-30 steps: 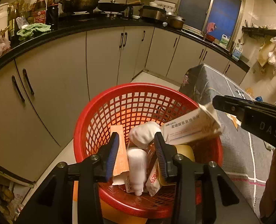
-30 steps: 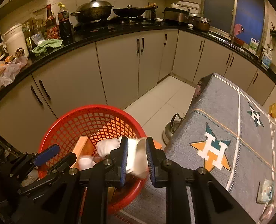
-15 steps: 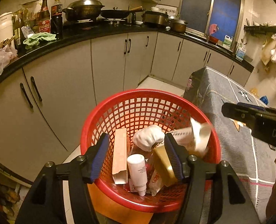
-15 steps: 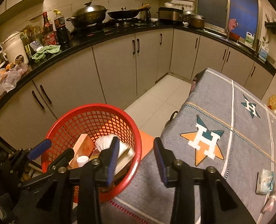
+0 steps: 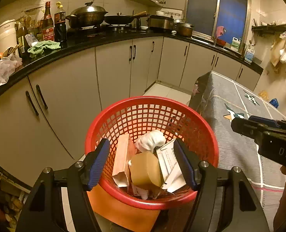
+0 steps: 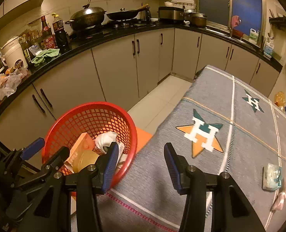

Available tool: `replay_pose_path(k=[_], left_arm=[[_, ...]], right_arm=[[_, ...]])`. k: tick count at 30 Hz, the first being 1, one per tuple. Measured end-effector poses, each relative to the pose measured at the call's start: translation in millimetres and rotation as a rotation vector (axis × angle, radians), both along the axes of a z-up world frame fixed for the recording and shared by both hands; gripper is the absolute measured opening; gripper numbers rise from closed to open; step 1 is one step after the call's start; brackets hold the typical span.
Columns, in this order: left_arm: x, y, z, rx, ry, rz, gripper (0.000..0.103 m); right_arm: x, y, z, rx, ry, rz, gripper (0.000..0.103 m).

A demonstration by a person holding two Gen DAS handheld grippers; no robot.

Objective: Collect trash
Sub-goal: 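Move both open tools back over the table toward the remaining trash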

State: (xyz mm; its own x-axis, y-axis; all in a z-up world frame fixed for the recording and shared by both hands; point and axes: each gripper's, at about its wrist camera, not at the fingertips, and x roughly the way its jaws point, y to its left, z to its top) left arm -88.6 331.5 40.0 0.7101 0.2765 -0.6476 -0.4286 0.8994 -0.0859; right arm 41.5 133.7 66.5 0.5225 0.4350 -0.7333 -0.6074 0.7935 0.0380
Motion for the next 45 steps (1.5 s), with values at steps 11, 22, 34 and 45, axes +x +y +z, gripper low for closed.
replay_pose_path(k=[11, 22, 34, 45], left_arm=[[-5, -33, 12, 0.037, -0.007, -0.025, 0.068], [-12, -81, 15, 0.076, 0.009, -0.084, 0.068], [0, -156, 24, 0.15, 0.017, -0.21, 0.068], [14, -234, 29, 0.223, 0.027, -0.346, 0.069]], right_arm=[[-12, -45, 2, 0.014, -0.009, -0.047, 0.059], [-28, -99, 5, 0.058, -0.003, -0.082, 0.059], [-40, -180, 12, 0.112, -0.005, -0.175, 0.061], [-46, -260, 18, 0.179, -0.004, -0.297, 0.062]])
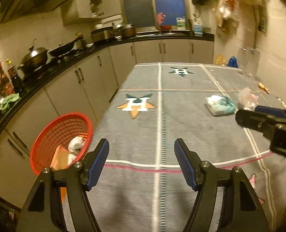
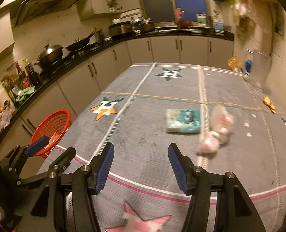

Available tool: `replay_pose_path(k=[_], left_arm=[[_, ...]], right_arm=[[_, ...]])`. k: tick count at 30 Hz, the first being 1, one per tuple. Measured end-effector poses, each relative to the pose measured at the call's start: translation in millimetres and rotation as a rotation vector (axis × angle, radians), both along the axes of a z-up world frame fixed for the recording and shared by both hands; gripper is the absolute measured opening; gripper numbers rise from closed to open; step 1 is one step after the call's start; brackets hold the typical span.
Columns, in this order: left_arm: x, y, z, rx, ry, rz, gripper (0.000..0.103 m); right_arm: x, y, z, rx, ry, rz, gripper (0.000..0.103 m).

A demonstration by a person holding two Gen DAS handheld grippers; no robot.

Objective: Collect trash
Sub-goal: 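Move both open tools back over the table toward the remaining trash, then grasp the clear plastic bag with the right tool while the left grasps the teal snack packet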

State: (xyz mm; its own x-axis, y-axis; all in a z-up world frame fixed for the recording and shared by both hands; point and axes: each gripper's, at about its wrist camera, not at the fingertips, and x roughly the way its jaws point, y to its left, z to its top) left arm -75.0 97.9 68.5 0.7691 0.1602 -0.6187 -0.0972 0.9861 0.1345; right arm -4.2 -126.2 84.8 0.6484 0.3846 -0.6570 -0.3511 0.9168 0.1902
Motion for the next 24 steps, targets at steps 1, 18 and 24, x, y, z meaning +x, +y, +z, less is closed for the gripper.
replay_pose_path(k=[1, 18, 24], left_arm=[[1, -7, 0, 0.004, 0.003, -0.014, 0.069], [14, -33, -4, 0.011, 0.028, -0.091, 0.07], [21, -26, -7, -0.006, 0.046, -0.099, 0.071]], right_arm=[[0, -7, 0, 0.004, 0.001, -0.01, 0.063], [28, -115, 9, 0.128, 0.048, -0.238, 0.063], [64, -135, -9, 0.182, 0.171, -0.275, 0.063]])
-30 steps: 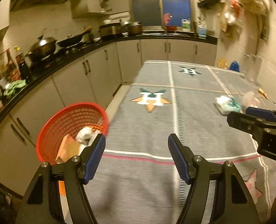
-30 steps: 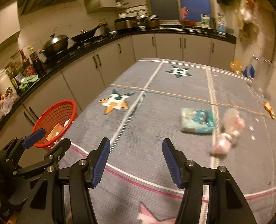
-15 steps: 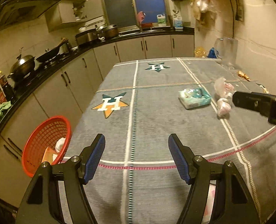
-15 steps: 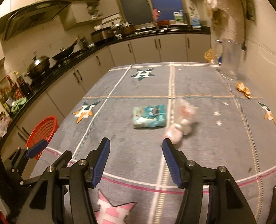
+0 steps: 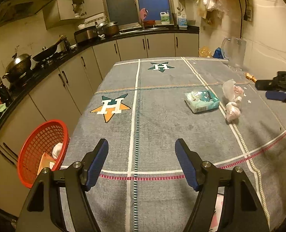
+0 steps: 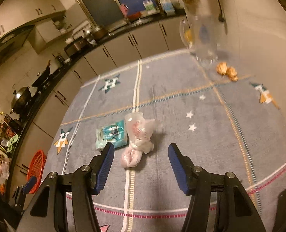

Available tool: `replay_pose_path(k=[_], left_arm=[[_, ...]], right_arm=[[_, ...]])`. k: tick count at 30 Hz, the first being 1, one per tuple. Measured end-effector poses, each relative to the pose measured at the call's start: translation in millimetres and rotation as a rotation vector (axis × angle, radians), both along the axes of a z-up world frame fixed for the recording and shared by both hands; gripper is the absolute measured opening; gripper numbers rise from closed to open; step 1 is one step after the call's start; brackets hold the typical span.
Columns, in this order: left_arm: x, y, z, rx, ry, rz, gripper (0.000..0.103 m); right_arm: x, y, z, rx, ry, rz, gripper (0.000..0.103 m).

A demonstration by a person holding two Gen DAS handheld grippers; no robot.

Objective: Collect trash
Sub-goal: 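Grasp the clear plastic bag with the right tool while the left grasps the teal snack packet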

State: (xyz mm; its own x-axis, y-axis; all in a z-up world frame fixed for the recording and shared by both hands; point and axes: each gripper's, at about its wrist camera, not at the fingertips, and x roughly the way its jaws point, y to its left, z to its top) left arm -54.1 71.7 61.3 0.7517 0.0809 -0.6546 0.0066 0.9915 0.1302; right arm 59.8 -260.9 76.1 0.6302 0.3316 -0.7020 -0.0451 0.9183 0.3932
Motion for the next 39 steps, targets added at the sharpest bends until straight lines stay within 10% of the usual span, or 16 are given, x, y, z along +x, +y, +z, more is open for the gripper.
replay_pose_path(k=[12, 18, 39], left_arm=[[30, 0, 12, -0.089, 0.068, -0.073, 0.073], [63, -26, 15, -0.096, 0.099, -0.148, 0.077], [195, -74, -40, -0.354, 0.307, -0.302, 0.079]], right_arm=[[58, 32, -46, -0.135, 0.113, 0.018, 0.062], [59, 35, -52, -0.147, 0.073, 0.078, 0.034], [55, -44, -41, 0.08, 0.029, -0.111, 0.034]])
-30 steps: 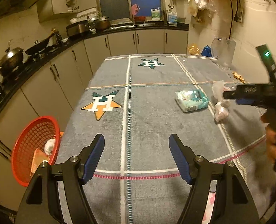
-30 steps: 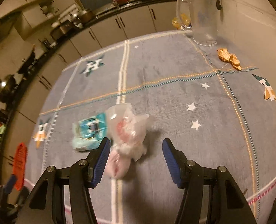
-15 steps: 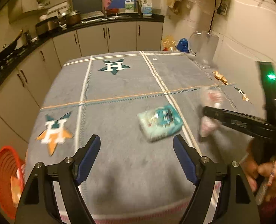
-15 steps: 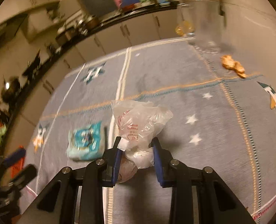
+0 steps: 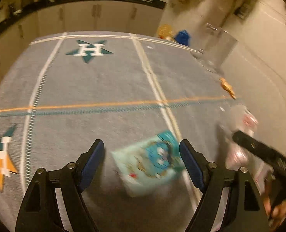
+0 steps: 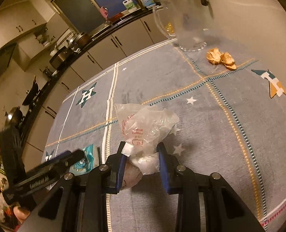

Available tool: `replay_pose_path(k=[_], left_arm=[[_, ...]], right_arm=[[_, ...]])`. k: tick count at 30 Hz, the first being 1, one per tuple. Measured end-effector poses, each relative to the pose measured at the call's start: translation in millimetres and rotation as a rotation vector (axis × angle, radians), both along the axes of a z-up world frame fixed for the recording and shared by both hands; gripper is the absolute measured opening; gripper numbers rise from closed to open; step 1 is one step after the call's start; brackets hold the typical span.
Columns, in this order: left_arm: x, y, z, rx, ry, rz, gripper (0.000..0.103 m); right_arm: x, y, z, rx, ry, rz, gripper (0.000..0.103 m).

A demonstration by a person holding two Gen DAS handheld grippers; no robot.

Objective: Collect trash
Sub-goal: 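Grasp the clear plastic bag with the right tool while the left grasps the teal snack packet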

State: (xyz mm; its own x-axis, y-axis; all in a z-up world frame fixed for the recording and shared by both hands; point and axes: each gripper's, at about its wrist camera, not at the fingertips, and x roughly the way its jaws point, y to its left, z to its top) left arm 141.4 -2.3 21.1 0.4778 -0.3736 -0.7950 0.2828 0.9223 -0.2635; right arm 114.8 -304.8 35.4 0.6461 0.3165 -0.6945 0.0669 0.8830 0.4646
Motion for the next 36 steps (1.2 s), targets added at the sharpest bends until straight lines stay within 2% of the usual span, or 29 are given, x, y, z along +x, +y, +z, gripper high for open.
replay_pose_path(k=[6, 9, 13, 21, 23, 25, 26, 29, 33, 36], left_arm=[[-39, -24, -3, 0.058, -0.008, -0.193, 0.079], [-62, -34, 1, 0.099, -0.068, -0.27, 0.079], [-57, -40, 5, 0.181, -0.114, -0.221, 0.079], [-43, -60, -10, 0.236, -0.075, -0.209, 0.079], [-41, -63, -14, 0.249, -0.075, -0.198, 0.073], [-43, -65, -16, 0.279, -0.106, -0.179, 0.058], [-42, -64, -15, 0.273, -0.106, -0.173, 0.054], [-44, -57, -13, 0.254, -0.1, -0.151, 0.047], [-52, -53, -10, 0.255, -0.133, -0.122, 0.034], [-59, -48, -6, 0.269, -0.148, -0.096, 0.031]], right_arm=[[-2, -10, 2, 0.034, -0.002, -0.03, 0.034], [-4, -13, 3, 0.039, 0.0, -0.042, 0.034], [-5, -14, 4, 0.036, -0.006, -0.053, 0.034], [-6, -15, 5, 0.038, -0.007, -0.049, 0.034], [-6, -13, 6, 0.029, -0.012, -0.046, 0.034], [-6, -12, 6, 0.028, -0.014, -0.044, 0.034], [-7, -12, 7, 0.027, -0.015, -0.043, 0.034], [-9, -10, 7, 0.02, -0.021, -0.041, 0.034], [-9, -6, 7, 0.002, -0.027, -0.032, 0.034], [-9, 1, 8, -0.024, -0.035, -0.019, 0.034]])
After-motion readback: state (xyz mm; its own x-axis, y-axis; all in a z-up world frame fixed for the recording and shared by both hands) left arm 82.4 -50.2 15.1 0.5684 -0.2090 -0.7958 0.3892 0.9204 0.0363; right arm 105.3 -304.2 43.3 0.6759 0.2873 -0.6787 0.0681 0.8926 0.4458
